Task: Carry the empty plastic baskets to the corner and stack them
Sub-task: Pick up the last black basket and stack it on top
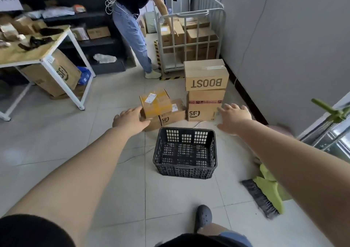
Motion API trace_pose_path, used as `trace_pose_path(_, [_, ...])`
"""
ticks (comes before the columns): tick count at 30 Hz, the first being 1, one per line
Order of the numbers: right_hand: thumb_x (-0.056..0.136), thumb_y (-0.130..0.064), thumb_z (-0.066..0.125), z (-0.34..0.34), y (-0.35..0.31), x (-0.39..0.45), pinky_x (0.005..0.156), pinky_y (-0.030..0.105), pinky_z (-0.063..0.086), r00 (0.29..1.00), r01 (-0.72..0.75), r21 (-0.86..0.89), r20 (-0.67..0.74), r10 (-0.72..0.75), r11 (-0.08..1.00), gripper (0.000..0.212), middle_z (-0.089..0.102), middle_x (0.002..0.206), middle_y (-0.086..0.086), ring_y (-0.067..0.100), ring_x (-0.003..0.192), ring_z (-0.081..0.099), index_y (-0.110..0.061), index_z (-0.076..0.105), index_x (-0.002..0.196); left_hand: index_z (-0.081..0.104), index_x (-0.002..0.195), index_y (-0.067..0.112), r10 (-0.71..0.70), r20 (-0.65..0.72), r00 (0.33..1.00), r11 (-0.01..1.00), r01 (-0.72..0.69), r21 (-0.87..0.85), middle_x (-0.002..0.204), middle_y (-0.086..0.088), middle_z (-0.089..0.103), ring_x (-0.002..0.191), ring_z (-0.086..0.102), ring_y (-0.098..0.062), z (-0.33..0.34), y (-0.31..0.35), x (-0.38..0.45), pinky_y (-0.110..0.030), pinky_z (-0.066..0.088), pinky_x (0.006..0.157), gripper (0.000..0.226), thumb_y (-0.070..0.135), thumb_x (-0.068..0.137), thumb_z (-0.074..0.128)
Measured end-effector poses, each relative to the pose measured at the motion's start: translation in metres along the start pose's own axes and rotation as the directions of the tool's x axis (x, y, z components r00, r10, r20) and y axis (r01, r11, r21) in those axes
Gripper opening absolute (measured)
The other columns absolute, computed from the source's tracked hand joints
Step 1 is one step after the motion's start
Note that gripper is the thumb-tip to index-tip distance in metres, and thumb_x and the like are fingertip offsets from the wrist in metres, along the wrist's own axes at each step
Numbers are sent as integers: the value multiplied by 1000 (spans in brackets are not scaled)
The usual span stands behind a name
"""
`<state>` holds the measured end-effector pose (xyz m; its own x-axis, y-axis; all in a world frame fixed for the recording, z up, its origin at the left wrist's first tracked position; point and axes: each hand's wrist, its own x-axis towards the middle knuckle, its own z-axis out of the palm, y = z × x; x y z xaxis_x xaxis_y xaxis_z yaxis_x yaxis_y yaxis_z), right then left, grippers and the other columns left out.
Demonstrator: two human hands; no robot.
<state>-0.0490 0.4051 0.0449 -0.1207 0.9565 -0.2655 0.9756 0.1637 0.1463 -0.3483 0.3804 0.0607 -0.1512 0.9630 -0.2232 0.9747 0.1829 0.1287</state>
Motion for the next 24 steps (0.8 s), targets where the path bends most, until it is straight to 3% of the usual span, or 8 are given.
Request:
trace_pose_path(5, [93,-37,49,24,29,90,116,46,16,996,-12,97,94,2,995,64,29,155,3,24,144,22,-22,24,150,33,147,22,-130,88,988,987,137,-78,149,-7,41,132,42,-34,26,8,76,-39,36,102,61,48,94,48])
trace_pose_path(10, [94,-34,49,65,36,156,114,44,21,969,-52,151,246,14,987,57,35,152,1,23,141,28,-21,32,146,27,151,24,-155,195,968,982,172,-75,154,-5,35,135,39,-32,62,11,151,-40,36,104,64,47,95,49])
trace_pose_path(14, [95,-36,46,103,34,210,111,41,27,944,-100,163,328,42,982,59,36,151,1,23,140,31,-23,27,149,28,151,22,-177,279,944,971,213,-105,152,-8,37,135,39,-32,102,3,221,-40,36,105,65,45,95,50])
trace_pose_path(19, [95,-33,46,170,23,268,103,40,36,872,-232,211,478,106,950,55,42,147,2,24,134,38,-21,31,146,28,151,19,-198,429,881,948,284,-146,154,-8,34,139,35,-31,175,-13,308,-41,33,110,64,42,95,50])
trace_pose_path(24, [95,-33,47,263,15,321,90,36,43,788,-353,228,595,157,908,51,48,140,4,26,123,49,-20,36,142,36,146,12,-228,505,833,885,393,-249,149,-10,42,136,39,-29,267,-24,376,-33,32,103,54,32,98,48])
